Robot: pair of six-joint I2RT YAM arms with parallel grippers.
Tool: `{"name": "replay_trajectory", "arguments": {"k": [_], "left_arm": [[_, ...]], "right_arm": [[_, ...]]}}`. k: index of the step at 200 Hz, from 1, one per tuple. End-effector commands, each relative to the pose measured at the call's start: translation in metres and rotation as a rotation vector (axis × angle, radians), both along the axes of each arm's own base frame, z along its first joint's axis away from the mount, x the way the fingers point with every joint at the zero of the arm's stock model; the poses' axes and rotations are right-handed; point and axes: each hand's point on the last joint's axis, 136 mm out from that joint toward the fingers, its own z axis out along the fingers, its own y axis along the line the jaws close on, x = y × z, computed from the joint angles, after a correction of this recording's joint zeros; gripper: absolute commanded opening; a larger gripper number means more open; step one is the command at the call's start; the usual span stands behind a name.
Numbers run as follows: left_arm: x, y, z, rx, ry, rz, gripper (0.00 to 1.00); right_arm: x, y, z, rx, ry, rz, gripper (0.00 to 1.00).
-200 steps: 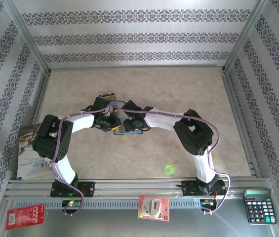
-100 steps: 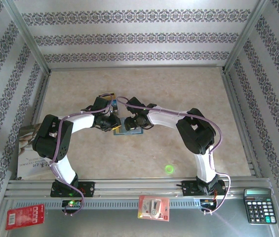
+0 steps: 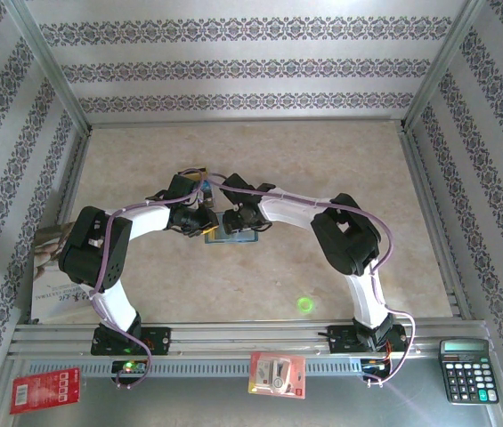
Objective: Take the credit cards out of the card holder
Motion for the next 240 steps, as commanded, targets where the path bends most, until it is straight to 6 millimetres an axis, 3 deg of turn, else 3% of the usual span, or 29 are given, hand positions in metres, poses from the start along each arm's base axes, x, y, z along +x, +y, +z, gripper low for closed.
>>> {"name": "replay_trajectory", "arguments": {"k": [1,28,59,102,178,210,240], "left_arm": [[-0.009,0.003,-0.003,0.024,0.02,0.006,0.22],[-0.005,0.004,0.008,0.029,-0.011,0.01,0.23],[-0.01,0.011,-0.004,0.085,0.025,0.001,0.23],[-0.01,-0.01,0.0,-0.032,0.018,-0.049,0.23],[-0.009,-0.018,0.0,-0.074,0.028,-0.073,0.22],[-0.007,-0.02,0.005,-0.1,0.004,-0.054,0.08],[-0.008,-0.011,0.006,-0.057,-0.003,-0.044,0.0]], "right_arm": [[-0.019,-0.035,-0.048,-0.187,0.082,-0.021,0.52],[-0.021,-0.046,-0.057,-0.244,0.083,-0.018,0.49],[-0.023,-0.045,-0.061,-0.239,0.093,-0.012,0.47],[-0.024,-0.039,-0.061,-0.209,0.102,-0.007,0.47],[-0.026,-0.036,-0.062,-0.187,0.113,-0.005,0.47],[-0.023,-0.032,-0.047,-0.136,0.096,-0.028,0.46],[-0.012,-0.025,-0.012,-0.036,0.045,-0.058,0.47]]}}
